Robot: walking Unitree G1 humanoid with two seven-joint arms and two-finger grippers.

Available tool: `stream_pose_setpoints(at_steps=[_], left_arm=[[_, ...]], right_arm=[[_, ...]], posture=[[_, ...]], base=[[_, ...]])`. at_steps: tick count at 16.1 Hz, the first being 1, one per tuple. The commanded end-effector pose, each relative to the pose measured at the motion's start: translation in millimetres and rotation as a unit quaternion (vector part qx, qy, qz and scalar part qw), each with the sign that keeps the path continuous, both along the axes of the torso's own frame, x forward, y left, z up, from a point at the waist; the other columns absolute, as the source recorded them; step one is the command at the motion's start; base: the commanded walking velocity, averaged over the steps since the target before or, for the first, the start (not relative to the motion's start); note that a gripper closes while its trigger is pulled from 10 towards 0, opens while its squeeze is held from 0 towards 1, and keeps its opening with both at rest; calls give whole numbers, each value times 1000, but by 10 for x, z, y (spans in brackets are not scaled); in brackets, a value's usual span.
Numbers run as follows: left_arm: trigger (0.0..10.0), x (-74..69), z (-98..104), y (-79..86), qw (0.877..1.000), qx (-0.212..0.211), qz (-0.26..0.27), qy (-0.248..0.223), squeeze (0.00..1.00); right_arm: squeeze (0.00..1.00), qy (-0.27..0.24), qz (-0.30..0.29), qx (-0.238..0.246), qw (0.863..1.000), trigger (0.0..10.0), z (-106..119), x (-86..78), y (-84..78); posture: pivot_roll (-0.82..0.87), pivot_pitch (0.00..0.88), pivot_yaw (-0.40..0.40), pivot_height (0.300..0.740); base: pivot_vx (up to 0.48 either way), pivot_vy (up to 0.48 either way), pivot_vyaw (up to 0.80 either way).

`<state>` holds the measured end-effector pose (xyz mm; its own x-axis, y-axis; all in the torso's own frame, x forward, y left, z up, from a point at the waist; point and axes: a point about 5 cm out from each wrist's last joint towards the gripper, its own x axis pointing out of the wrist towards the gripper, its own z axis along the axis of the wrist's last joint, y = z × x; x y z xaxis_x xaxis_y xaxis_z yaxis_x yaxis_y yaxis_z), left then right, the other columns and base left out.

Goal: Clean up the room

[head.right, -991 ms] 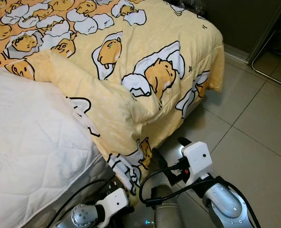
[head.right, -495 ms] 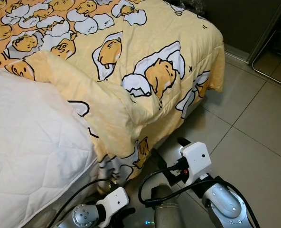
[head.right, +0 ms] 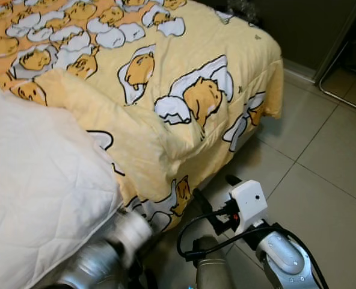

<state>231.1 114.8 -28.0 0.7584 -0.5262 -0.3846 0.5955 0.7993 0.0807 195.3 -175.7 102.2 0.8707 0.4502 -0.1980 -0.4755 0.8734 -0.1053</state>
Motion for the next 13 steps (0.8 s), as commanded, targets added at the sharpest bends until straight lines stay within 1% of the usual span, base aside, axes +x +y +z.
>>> stream_pose_setpoints(at_steps=[1, 2, 3, 4, 5, 6, 7, 8, 9, 10, 11, 12, 13], left_arm=[[10000, 58, 87, 194, 997, -24, 63, -24, 0], [10000, 58, 178, 299, 994, -40, 94, -49, 0], [10000, 10, 220, 314, 993, -17, 86, -74, 0], [10000, -81, 230, 246, 995, -26, 69, -70, 1000], [10000, -220, 325, 126, 995, -52, 47, -77, 1000], [10000, -237, 367, 105, 994, -58, 53, -79, 1000], [10000, -232, 483, 80, 990, -81, 71, -90, 1000], [10000, -215, 557, 87, 987, -95, 90, -97, 1000], [10000, -138, 741, 149, 972, -127, 159, -116, 1000], [10000, -88, 876, 206, 957, -147, 210, -135, 1000], [10000, 5, 1103, 224, 939, -168, 251, -162, 1000], [10000, 52, 1184, 200, 940, -167, 243, -171, 1000], [10000, 95, 1216, 183, 943, -158, 230, -180, 1000]], right_arm=[[0, 3, -1, -2, 1000, 10000, -40, -13, -3], [0, 5, -2, -1, 1000, 10000, -69, -12, 4], [0, 7, -3, 0, 1000, 10000, -93, -8, 13], [0, 7, -3, 2, 1000, 10000, -110, 1, 25], [0, 7, -3, 6, 1000, 10000, -140, 29, 48], [0, 7, -4, 7, 1000, 10000, -156, 52, 53], [0, 4, -8, 9, 1000, 10000, -162, 88, 54], [0, 1, -13, 11, 1000, 10000, -161, 109, 49], [0, -6, -40, 14, 999, 10000, -171, 184, 16], [0, -14, -70, 7, 997, 10000, -181, 250, -24], [0, -18, -104, 25, 994, 10000, -189, 335, -56], [0, -23, -116, 36, 992, 10000, -189, 380, -53], [0, -33, -123, 43, 991, 10000, -172, 414, -42]], posture=[[-352, 78, 141, 658], [-340, 72, 146, 658], [-333, 68, 148, 658], [-316, 58, 150, 658], [-293, 43, 155, 658], [-280, 29, 157, 658], [-271, 21, 158, 658], [-268, 16, 157, 658], [-257, 0, 161, 658], [-253, 0, 161, 658], [-237, 0, 159, 658], [-232, 0, 160, 658], [-232, 0, 160, 658]], base=[[0, 0, 0], [0, 0, 0], [0, 0, 0], [0, 0, 0], [0, 0, 0], [0, 0, 0], [0, 0, 0], [0, 0, 0], [0, 0, 0], [0, 0, 0], [0, 0, 0], [0, 0, 0], [0, 0, 0]])
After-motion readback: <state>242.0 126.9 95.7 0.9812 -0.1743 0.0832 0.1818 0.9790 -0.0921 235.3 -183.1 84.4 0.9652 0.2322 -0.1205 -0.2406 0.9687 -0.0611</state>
